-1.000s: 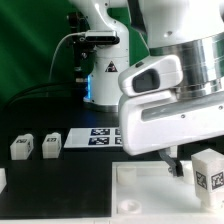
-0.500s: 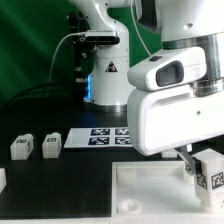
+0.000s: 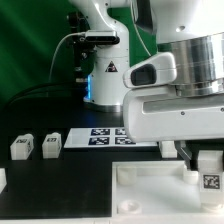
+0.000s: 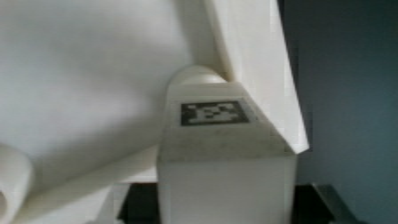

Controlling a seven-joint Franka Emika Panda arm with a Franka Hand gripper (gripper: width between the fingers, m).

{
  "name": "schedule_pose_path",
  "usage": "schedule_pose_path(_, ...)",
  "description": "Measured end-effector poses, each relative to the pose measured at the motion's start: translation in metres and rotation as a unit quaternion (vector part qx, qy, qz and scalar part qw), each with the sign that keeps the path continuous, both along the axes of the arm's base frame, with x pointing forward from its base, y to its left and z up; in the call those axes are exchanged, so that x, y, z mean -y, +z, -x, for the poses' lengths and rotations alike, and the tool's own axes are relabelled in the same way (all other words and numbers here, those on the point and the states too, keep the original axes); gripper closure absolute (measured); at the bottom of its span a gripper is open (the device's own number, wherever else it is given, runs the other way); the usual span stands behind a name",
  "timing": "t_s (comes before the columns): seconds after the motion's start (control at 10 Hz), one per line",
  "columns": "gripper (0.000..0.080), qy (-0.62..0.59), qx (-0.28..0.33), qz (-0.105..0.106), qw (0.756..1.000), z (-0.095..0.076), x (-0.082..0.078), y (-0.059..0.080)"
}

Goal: Assemble one leg

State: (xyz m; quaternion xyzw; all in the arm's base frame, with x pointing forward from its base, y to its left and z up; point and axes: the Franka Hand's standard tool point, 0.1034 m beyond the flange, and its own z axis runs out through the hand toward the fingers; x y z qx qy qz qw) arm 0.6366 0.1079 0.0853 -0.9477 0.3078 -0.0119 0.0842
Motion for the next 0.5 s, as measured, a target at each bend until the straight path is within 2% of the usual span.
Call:
schedule_pose_path(0.1,0.0505,-0.114,-0.019,-0.012,0.993,0.0005,0.0019,-0.001)
schedule_pose_path(0.2,0.0504,-0.224,-0.043,-0.032,0.973,0.0014,0.0052,-0.0018)
schedule_pose_path(0.3,0.0504,-0.283,-0.058,-0.05,0.956,0.002,0.0086,-0.0029)
schedule_pose_path(0.5,0.0504,-0.396,-0.086,-0.065,0.912,0.0046,0.0073,-0.0031)
